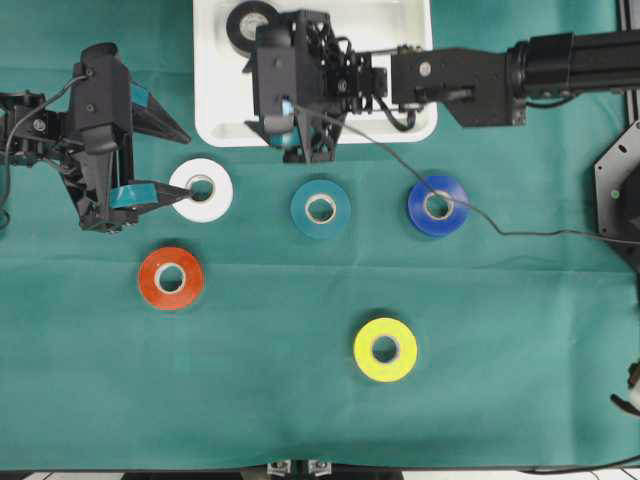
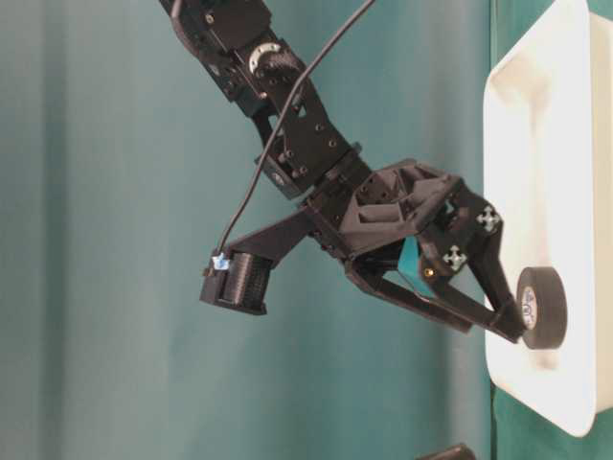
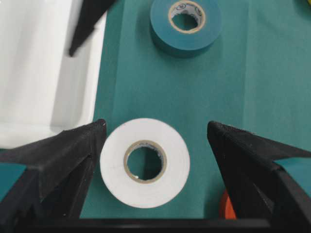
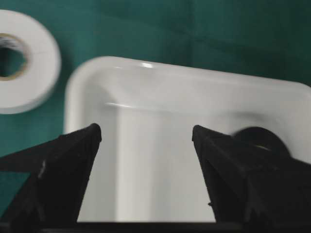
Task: Put the tape alternately from left to right into the white case.
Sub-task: 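Raise the right gripper out of the tray and move it to center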
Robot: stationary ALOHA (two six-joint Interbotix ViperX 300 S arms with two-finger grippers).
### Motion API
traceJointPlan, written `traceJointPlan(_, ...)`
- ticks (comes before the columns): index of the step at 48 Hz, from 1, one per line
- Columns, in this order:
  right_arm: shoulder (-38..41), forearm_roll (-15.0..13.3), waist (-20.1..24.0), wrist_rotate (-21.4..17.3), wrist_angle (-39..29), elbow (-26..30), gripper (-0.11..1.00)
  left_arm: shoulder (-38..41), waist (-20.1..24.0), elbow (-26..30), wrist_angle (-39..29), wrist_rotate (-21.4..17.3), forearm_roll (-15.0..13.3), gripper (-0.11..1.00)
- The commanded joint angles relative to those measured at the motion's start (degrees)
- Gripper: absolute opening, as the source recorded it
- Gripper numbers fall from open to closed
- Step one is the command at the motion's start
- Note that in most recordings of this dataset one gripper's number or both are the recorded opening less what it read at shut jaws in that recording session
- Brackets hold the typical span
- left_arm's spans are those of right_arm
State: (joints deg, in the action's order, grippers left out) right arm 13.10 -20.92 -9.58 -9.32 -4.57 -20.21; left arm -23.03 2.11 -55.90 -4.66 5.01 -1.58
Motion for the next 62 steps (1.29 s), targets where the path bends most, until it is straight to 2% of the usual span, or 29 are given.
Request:
traceJointPlan(1, -2.46, 0.00, 1.67, -0.18, -0.62, 0.35, 0.83, -0.44, -0.09, -0.53, 0.44, 0.00, -0.09, 0.66)
traceJointPlan(21, -2.55, 0.00, 7.21, -0.26, -5.54, 0.35, 0.83, -0.35, -0.09, -0.70, 0.44, 0.00, -0.09, 0.66)
traceJointPlan(62, -2.64, 0.00, 12.39, -0.26, -5.71, -0.97, 0.83, -0.44, -0.09, -0.62, 0.44, 0.00, -0.09, 0.66)
